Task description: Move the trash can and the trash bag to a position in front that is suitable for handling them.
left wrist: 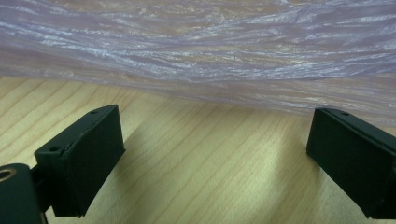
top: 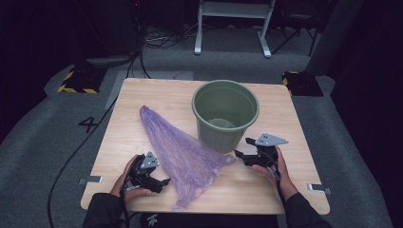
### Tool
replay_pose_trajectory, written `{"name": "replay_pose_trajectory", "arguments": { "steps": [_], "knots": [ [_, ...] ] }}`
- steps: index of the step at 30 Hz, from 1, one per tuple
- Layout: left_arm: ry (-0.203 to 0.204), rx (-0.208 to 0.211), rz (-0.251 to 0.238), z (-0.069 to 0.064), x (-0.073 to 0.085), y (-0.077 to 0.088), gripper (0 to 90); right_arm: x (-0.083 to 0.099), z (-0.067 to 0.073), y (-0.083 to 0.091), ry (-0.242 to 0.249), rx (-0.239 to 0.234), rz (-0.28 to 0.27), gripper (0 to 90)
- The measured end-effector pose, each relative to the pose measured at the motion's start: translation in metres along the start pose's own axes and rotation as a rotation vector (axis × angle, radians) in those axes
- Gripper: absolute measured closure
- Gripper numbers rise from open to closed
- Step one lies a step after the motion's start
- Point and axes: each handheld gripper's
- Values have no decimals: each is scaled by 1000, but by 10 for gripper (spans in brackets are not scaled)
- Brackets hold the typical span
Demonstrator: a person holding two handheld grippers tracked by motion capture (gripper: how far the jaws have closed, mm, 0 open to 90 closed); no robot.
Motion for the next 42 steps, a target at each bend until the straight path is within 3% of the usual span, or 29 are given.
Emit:
{"name": "replay_pose_trajectory", "arguments": {
  "steps": [6, 8, 9, 12, 13, 19, 25, 29, 33, 36, 42],
  "knots": [
    [18, -17, -10, -12, 5, 3, 88, -11, 24, 14, 51, -69, -61, 343],
    [14, -12, -9, -15, 5, 3, 117, -13, 28, 13, 59, -83, -66, 358],
    [3, -4, -15, -23, 5, 2, 140, -17, 38, 9, 75, -115, -71, 388],
    [-5, 8, -16, -33, 4, -2, 145, -20, 50, 2, 97, -110, -74, 511],
    [-8, 10, -16, -35, 3, -4, 145, -20, 53, 0, 97, -132, -79, 529],
    [10, -6, -26, -47, -3, -13, 140, -20, 72, -8, 165, -229, -72, 564],
    [40, -27, -34, -57, -12, -24, 139, -21, 82, -13, 198, -279, -57, 528],
    [36, -32, -33, -61, -18, -31, 139, -21, 89, -16, 258, -332, -20, 381],
    [31, -23, -29, -64, -21, -34, 139, -21, 92, -20, 263, -348, -5, 319],
    [21, -14, -26, -65, -23, -36, 139, -18, 96, -28, 297, -320, 60, 411],
    [15, -9, -25, -64, -24, -36, 138, -14, 90, -31, 289, -286, 86, 736]
  ]
}}
Point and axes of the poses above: each handheld gripper's, and its own axes: y roughly backward along the jaws, x roughly out of its underside, z roughly to its left, and after that the axes turned 15 degrees about y, right-handed
